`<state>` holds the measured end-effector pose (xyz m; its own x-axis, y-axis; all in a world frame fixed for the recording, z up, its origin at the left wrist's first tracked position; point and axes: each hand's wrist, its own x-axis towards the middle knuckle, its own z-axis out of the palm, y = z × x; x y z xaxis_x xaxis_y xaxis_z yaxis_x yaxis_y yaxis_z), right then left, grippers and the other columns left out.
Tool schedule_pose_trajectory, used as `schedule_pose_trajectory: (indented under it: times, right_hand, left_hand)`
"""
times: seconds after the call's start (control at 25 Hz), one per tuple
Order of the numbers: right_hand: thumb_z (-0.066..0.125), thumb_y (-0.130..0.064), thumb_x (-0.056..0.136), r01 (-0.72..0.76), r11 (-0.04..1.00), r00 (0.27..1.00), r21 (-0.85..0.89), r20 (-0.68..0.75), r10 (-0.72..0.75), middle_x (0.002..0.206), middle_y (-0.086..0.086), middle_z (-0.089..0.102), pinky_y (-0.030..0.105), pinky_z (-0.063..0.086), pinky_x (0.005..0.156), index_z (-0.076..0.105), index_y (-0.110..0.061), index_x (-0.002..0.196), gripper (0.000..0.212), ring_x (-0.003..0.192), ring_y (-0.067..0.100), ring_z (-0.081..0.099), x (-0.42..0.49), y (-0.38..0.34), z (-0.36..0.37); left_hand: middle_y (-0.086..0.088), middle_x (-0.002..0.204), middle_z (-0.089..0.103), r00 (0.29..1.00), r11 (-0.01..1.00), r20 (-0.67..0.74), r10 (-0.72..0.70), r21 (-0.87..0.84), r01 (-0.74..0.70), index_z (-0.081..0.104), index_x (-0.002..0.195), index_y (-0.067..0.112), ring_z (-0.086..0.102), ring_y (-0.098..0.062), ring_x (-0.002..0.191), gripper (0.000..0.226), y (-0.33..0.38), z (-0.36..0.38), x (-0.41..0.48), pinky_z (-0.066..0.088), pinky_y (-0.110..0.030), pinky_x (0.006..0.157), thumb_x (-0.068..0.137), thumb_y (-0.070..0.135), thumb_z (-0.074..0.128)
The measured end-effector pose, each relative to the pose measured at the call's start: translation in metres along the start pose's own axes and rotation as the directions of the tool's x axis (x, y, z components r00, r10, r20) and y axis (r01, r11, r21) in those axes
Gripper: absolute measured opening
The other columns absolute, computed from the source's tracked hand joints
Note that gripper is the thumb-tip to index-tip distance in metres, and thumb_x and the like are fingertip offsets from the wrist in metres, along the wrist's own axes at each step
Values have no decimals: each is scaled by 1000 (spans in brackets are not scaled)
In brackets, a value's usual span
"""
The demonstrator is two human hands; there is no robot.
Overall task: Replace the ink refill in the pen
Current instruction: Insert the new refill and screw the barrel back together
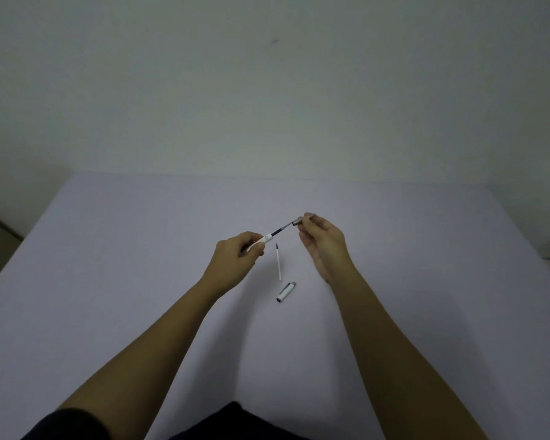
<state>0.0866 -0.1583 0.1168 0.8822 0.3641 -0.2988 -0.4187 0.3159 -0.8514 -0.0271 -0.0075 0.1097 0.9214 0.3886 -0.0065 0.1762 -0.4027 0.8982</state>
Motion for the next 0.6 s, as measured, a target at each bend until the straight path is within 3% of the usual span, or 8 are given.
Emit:
schedule_pose_trajectory:
  times: [0.6]
  right_hand:
    - [58, -3, 88, 59, 997, 998, 40, 4, -60, 89, 2, 67, 13, 55, 73, 63, -12, 91, 11, 86, 8, 64, -15, -7, 0]
  left_hand:
    - [10, 79, 67, 999, 998, 17, 44, 47, -45, 64, 93, 28, 56, 3, 59, 10, 13, -7, -11, 43, -5, 54, 92, 25, 54]
